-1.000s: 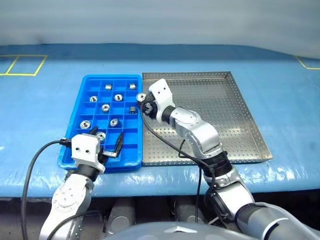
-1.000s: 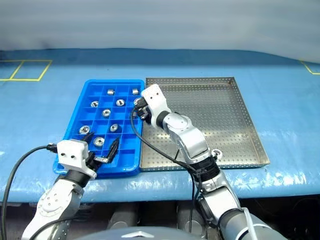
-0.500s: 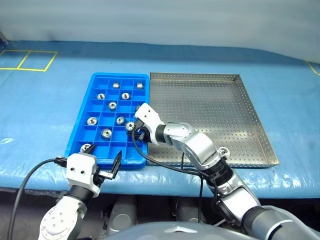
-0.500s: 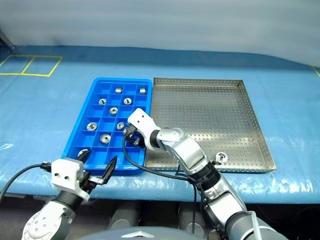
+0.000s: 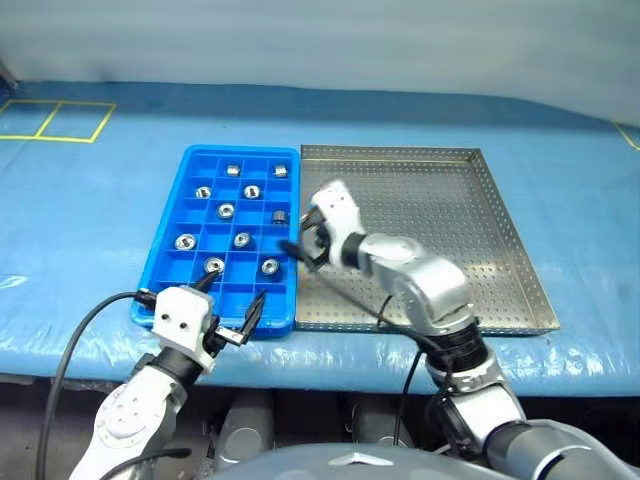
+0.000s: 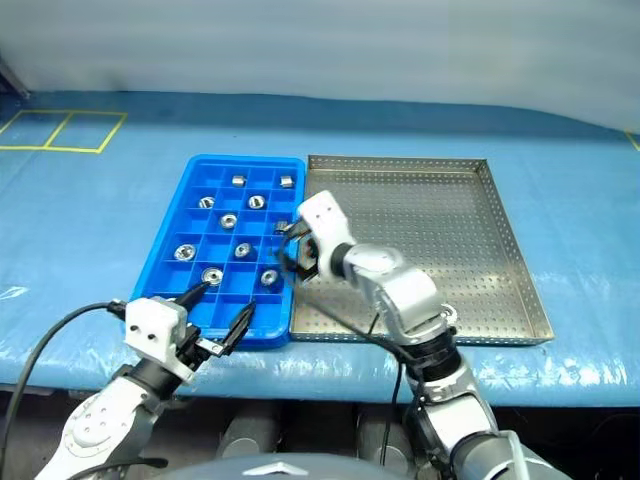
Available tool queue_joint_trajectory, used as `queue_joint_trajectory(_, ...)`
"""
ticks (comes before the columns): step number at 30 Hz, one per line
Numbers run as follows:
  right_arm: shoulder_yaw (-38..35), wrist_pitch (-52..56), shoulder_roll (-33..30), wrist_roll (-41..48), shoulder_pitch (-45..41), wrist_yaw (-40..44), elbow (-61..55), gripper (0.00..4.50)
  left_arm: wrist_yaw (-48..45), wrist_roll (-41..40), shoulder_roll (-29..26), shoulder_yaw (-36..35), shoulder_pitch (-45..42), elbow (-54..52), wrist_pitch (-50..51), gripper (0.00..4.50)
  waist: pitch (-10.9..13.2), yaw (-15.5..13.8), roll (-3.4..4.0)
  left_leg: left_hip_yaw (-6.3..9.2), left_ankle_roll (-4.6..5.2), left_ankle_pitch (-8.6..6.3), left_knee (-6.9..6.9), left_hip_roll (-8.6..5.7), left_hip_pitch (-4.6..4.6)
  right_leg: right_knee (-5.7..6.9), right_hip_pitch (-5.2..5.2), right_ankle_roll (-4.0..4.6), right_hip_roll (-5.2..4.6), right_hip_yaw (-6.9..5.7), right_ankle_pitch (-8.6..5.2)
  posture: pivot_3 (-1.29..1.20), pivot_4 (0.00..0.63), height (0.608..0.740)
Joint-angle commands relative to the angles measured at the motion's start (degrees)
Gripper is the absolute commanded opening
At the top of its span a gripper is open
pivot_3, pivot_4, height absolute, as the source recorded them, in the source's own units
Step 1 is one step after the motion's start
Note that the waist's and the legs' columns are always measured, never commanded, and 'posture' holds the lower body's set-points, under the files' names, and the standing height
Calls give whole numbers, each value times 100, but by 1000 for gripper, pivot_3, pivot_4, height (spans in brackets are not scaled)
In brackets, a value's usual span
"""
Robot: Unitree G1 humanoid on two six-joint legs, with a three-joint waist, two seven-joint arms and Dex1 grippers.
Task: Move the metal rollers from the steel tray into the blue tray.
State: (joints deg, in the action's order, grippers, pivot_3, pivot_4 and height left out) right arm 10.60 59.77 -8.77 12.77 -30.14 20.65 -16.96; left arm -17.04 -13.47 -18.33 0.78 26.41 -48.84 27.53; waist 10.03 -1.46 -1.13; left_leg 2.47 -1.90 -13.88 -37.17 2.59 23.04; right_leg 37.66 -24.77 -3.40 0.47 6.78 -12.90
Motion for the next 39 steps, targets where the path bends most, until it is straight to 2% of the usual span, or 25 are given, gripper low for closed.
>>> queue_joint_trajectory(1, -553, 325, -367, -60, 0, -248, -668, 4480, -248, -196, -84, 127, -306, 129, 33, 4500, 0, 125, 0, -2, 1, 0, 4, 0, 1, -1, -1, 0, -1, 0, 0, -8, 150, 740)
queue_joint_trajectory(8, -1215, 1300, -693, -139, 335, -792, -1360, 4480, -589, -367, -235, 304, -956, 579, 102, 4500, -2, 668, 4, 0, 8, -5, 17, 5, 15, 16, -25, -23, 8, 4, 13, -130, 150, 740)
queue_joint_trajectory(18, -1516, 3136, -809, 38, 995, -908, -2580, 4480, -804, -438, -298, 434, -1224, 832, 59, 4500, -3, 1150, 4, -3, 9, -4, -4, 1, 24, 16, -23, -33, 8, 18, 18, -194, 150, 740)
queue_joint_trajectory(28, -1608, 3273, -621, 401, 1843, -975, -2901, 4480, -838, -429, -254, 500, -1249, 888, 55, 4500, -3, 1400, 3, -2, 9, -4, -6, -1, 18, 15, -15, -32, 8, 22, 17, -193, 150, 740)
queue_joint_trajectory(39, -1614, 3273, -521, 450, 1943, -1131, -2706, 4480, -850, -446, -298, 444, -1163, 841, 45, 4500, -4, 1472, 0, 0, 9, -4, -3, -1, 3, 12, 1, -29, 8, 22, 14, -169, 150, 740)
